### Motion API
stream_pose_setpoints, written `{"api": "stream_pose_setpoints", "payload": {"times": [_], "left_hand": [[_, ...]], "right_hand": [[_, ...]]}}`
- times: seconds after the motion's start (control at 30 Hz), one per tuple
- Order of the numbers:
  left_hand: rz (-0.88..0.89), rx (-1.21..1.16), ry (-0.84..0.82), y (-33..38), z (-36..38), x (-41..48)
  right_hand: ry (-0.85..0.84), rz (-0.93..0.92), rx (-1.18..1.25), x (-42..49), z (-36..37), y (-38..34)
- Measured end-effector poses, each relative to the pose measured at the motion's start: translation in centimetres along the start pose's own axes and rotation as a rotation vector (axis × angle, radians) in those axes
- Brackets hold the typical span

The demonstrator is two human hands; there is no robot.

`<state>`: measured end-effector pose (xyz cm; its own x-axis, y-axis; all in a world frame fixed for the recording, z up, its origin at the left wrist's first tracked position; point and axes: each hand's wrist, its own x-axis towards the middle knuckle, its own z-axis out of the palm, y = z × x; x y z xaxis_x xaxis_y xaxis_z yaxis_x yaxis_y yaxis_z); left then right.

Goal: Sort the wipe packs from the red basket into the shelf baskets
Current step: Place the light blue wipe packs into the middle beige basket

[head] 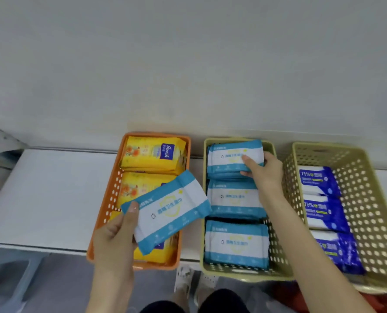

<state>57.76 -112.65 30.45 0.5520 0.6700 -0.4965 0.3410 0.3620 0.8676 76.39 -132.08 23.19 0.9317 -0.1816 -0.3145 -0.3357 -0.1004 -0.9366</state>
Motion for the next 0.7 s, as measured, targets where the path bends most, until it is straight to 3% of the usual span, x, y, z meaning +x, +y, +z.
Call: {"api": "stream_pose_setpoints", "payload": {"times": [0.23,0.33,0.47,0.53,0.63,0.7], "left_hand": [[0.081,0.129,0.021,-0.3,0.8,0.2],[0.067,0.108,-0.01,-0.3,0.9,0.3],[0.079,0.094,-0.081,0.2,1.2,0.4],[0.086,0.091,-0.124,0.3,1.6,0.5],[0.054,0.069,-0.229,0.2,2.7,0.3],[0.017,0.086,-0.334,0.0,3.4,0.1]], "right_hand": [[0.091,-0.312,-0.547,-0.3,-0.7,0.7],[0.116,-0.347,-0.631,-0.9,-0.3,1.0],[0.197,-0.556,-0.731,-3.9,-1.1,0.2],[0.045,-0.405,-0.529,-6.3,-2.0,-0.8],[-0.366,0.143,0.08,-10.6,-2.1,-2.2],[-0.508,0.319,0.178,-12.2,-2.1,-1.6]]}}
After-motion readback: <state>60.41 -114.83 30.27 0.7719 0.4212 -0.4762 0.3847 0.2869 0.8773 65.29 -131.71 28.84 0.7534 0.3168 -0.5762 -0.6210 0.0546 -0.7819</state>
